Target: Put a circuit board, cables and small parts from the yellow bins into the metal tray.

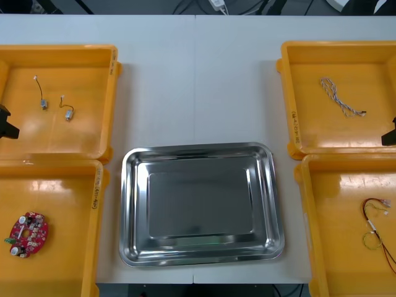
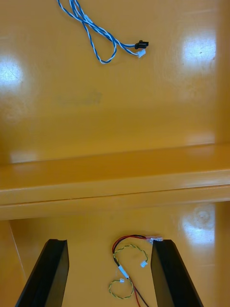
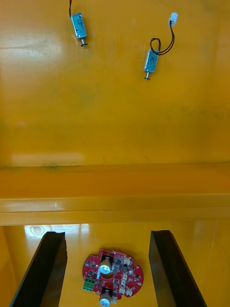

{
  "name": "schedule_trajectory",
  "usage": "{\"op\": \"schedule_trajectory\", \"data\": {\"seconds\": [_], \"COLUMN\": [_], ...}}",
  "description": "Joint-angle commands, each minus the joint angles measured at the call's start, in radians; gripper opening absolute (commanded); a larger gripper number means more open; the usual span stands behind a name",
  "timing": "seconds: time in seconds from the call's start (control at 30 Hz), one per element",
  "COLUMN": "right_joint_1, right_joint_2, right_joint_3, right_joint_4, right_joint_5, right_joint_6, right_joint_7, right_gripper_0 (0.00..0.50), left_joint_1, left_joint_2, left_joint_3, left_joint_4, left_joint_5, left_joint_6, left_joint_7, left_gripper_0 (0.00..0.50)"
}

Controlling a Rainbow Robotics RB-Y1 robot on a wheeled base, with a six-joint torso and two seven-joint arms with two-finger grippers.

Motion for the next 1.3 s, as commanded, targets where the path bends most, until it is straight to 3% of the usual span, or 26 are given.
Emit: {"op": "schedule_trajectory", "data": {"seconds": [0.03,0.1,0.13,0.5,0.97,1.17,1.3], "right_joint_1": [-0.005,-0.005,-0.005,0.013,0.13,0.2,0.253], "right_joint_2": [-0.01,-0.01,-0.01,0.011,0.014,0.016,0.016], "right_joint_3": [-0.032,-0.032,-0.032,-0.032,-0.024,-0.024,-0.024], "right_joint_4": [-0.025,-0.025,-0.025,-0.02,-0.079,-0.139,-0.151], "right_joint_5": [0.007,0.007,0.007,0.001,-0.031,-0.039,-0.039], "right_joint_6": [0.003,0.003,0.003,0.008,-0.052,-0.067,-0.087], "right_joint_7": [-0.004,-0.004,-0.004,-0.002,0.074,0.166,0.249], "right_gripper_0": [0.5,0.5,0.5,0.5,0.5,0.5,0.5], "left_joint_1": [-0.038,-0.038,0.01,0.021,0.014,0.024,0.05], "left_joint_2": [0.013,0.013,-0.024,-0.021,0.084,0.139,0.145], "left_joint_3": [0.034,0.034,0.0,-0.014,-0.012,-0.009,0.005], "left_joint_4": [-0.029,-0.029,-0.01,-0.015,-0.013,-0.016,-0.019], "left_joint_5": [0.008,0.008,0.009,-0.005,0.032,0.087,0.086], "left_joint_6": [0.008,0.008,0.057,0.02,0.017,0.017,0.011], "left_joint_7": [-0.076,-0.076,0.092,0.098,0.154,0.293,0.368], "left_gripper_0": [0.5,0.5,0.5,0.5,0.5,0.5,0.5]}}
